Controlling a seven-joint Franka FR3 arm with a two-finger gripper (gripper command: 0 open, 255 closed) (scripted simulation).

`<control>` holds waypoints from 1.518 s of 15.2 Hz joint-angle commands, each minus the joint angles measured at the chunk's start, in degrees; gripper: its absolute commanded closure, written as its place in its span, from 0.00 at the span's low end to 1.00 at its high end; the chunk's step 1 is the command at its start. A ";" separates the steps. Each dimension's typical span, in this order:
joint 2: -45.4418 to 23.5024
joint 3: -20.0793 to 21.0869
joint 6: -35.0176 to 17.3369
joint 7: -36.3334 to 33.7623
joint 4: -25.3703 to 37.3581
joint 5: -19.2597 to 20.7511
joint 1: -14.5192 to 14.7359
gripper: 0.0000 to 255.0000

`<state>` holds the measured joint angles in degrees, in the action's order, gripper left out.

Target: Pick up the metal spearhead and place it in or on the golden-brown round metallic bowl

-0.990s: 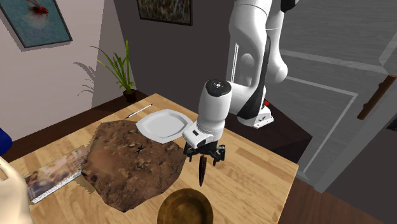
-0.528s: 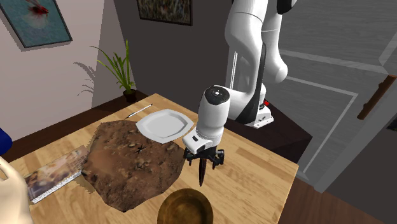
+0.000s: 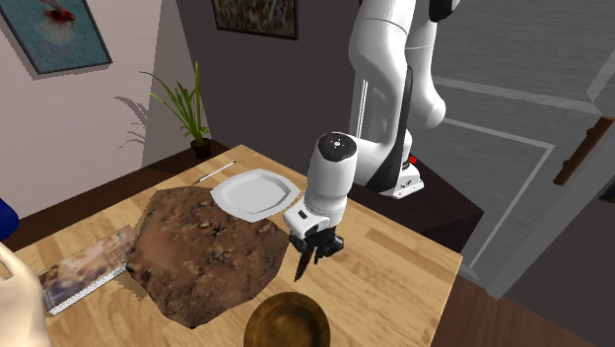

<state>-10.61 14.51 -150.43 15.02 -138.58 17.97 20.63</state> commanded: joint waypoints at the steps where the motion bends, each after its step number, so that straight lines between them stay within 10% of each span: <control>1: -0.11 -0.12 0.38 0.00 -0.13 0.04 -0.08 1.00; 6: -0.28 -0.16 0.36 -0.01 0.05 0.11 -0.07 1.00; 7: -0.28 -0.16 0.36 -0.01 0.05 0.11 -0.07 0.00; 23: -4.60 -3.25 -3.38 41.02 8.79 -7.56 -18.72 0.00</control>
<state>-14.49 11.12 -154.35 52.87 -131.45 11.32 3.28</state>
